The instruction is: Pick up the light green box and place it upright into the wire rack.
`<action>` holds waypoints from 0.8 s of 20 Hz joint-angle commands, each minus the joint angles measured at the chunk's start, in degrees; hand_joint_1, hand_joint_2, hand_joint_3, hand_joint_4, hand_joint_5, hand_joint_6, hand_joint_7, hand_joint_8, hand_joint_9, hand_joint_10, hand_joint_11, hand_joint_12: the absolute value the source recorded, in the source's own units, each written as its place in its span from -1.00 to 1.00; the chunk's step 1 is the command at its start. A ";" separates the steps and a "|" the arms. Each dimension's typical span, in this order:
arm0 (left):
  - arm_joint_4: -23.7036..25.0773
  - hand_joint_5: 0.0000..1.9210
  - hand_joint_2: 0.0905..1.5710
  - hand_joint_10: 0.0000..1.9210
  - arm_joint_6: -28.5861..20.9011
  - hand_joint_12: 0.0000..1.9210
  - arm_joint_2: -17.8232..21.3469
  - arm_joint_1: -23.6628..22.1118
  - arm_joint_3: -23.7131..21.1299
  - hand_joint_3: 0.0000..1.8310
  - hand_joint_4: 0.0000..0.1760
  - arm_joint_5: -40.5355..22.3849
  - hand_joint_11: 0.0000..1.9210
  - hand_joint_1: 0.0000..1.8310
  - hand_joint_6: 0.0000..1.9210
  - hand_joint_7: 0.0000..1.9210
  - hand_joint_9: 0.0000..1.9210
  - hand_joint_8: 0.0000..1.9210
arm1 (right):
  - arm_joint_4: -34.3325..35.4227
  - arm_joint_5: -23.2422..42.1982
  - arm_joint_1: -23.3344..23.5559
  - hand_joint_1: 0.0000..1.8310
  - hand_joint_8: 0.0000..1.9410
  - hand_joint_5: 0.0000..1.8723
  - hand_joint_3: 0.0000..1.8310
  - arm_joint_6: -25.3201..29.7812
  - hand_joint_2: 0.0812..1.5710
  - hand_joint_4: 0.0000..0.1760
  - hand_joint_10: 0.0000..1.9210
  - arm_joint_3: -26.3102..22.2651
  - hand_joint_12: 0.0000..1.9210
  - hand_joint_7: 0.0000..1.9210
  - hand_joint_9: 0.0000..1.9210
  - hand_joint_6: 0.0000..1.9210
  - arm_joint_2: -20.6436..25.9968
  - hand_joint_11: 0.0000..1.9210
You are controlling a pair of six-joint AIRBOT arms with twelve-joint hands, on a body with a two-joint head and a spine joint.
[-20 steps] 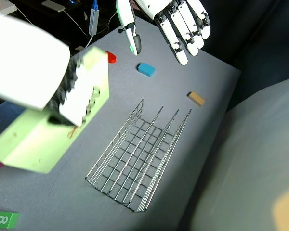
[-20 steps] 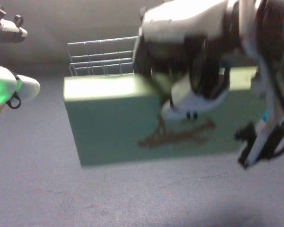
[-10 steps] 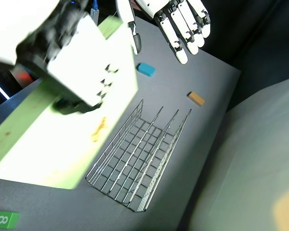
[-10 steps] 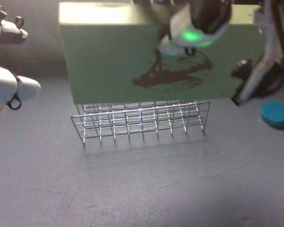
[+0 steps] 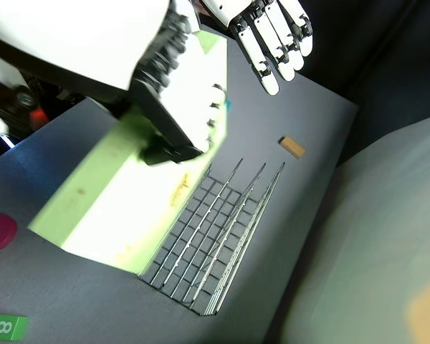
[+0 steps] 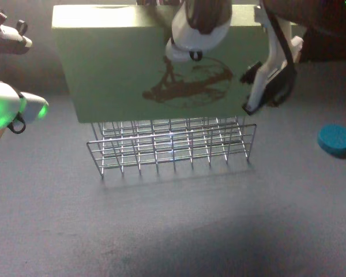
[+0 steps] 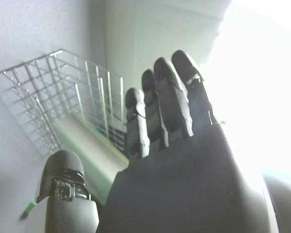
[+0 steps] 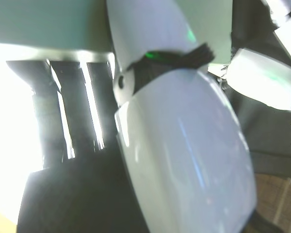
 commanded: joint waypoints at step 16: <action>3.31 -0.68 0.50 -1.00 0.42 -0.23 0.33 -0.91 -0.17 -1.00 -0.29 -1.41 -1.00 -0.96 -1.00 -0.66 -0.67 -1.00 | -5.89 2.86 -3.81 0.48 0.20 -0.12 -1.00 0.97 0.47 -1.00 0.59 7.14 0.70 -0.07 -0.21 0.04 -6.65 -0.29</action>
